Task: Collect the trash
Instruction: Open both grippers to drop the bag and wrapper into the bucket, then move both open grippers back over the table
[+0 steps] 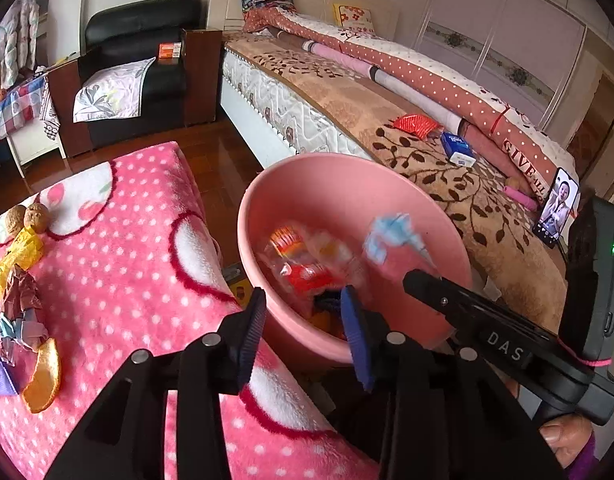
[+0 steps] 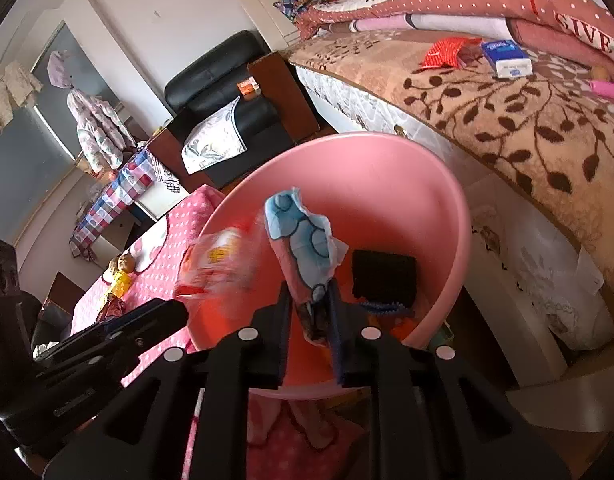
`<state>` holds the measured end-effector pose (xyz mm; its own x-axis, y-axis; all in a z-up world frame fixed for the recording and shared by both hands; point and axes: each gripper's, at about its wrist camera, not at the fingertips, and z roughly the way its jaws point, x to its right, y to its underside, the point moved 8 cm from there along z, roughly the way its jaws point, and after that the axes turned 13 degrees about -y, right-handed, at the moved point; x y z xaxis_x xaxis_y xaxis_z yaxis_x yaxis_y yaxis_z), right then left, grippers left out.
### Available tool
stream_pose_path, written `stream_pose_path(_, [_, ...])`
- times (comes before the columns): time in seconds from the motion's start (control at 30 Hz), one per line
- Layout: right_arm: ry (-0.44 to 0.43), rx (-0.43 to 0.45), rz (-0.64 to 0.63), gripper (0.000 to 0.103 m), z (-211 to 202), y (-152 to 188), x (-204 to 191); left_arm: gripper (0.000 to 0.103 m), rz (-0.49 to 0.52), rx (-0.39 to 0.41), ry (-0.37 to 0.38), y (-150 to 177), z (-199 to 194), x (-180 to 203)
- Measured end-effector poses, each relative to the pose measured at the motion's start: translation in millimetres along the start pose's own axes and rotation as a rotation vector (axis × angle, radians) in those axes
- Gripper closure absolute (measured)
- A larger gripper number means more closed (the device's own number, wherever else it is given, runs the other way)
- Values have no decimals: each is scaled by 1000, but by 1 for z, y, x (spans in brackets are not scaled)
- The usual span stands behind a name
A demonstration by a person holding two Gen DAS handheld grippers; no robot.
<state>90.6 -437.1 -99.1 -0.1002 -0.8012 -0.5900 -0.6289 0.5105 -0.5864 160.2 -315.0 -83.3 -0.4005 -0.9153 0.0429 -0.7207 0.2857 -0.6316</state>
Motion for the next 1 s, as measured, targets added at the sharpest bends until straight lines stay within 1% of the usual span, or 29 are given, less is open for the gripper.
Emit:
stream_pose_path(0.03, [1, -1, 1, 84, 0, 0, 0, 63, -5, 4, 1, 0, -2, -1])
stream_pose_path(0.17, [3, 8, -4, 73, -2, 0, -1, 63, -12, 13, 3, -1, -9, -4])
stream_pose_path(0.37, [1, 21, -15, 73, -9, -1, -6, 63, -19, 31, 4, 2, -20, -9])
stream_pose_path(0.63, [-17, 27, -35, 73, -15, 4, -23, 63, -42, 51, -7, 9, -39, -24])
stream_pose_path(1.0, [-56, -6, -65, 73, -15, 25, -56, 62, -84, 70, -42, 27, -63, -57])
